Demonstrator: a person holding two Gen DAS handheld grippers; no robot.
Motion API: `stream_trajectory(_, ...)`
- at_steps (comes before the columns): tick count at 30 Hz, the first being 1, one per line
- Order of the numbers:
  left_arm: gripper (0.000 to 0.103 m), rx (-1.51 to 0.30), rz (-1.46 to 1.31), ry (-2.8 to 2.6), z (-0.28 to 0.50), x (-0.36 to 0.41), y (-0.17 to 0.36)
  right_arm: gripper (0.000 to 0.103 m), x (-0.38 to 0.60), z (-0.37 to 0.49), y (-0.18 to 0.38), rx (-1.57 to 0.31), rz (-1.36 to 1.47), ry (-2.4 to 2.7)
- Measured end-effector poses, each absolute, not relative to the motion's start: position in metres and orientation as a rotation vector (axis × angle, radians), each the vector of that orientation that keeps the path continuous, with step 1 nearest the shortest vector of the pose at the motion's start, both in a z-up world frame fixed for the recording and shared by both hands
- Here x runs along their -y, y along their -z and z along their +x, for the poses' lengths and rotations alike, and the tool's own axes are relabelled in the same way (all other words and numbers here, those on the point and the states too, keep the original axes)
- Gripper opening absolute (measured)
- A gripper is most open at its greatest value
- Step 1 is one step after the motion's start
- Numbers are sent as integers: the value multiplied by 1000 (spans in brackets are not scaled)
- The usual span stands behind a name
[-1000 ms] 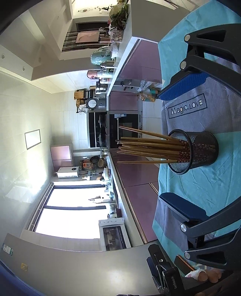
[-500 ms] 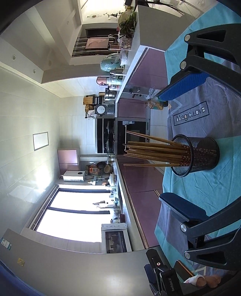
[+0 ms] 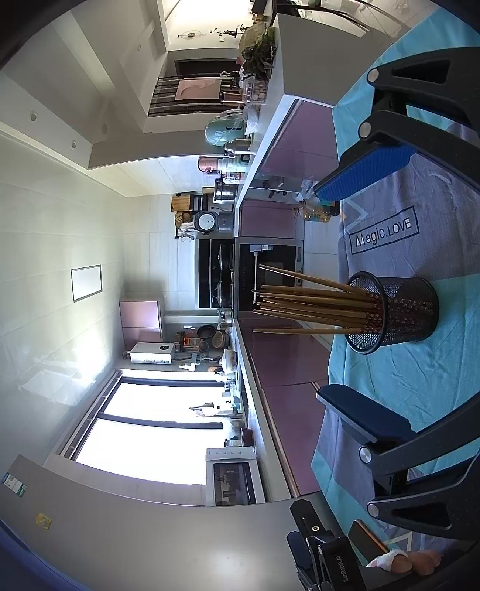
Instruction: Organize utensils
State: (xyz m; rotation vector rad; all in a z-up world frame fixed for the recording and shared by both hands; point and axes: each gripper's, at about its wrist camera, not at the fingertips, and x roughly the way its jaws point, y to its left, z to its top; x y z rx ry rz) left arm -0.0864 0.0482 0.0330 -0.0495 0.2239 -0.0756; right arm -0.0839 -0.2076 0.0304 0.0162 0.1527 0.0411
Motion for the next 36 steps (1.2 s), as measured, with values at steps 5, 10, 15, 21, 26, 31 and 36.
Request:
stream_trajectory(5, 97, -221, -46, 70, -86, -49, -33, 96, 208, -83, -31, -153, 17, -36)
stream_trajectory(10, 97, -219, -46, 70, -87, -49, -33, 96, 209, -82, -31, -153, 17, -36)
stream_trajectory(15, 97, -218, -45, 67, -87, -49, -34, 96, 209, -82, -31, -154, 16, -36)
stream_trajectory(21, 97, -216, -43, 66, -87, -50, -34, 96, 209, -81, -31, -157, 20, -34)
stream_trajectory(26, 97, -213, -45, 65, -87, -50, -35, 96, 211, -82, -31, -156, 22, -32)
stream_trajectory(31, 97, -210, -43, 60, -88, -51, -35, 96, 211, -82, -30, -157, 22, -31)
stream_trajectory(36, 97, -207, -41, 57, -90, -50, -35, 96, 211, -83, -30, -160, 21, -32)
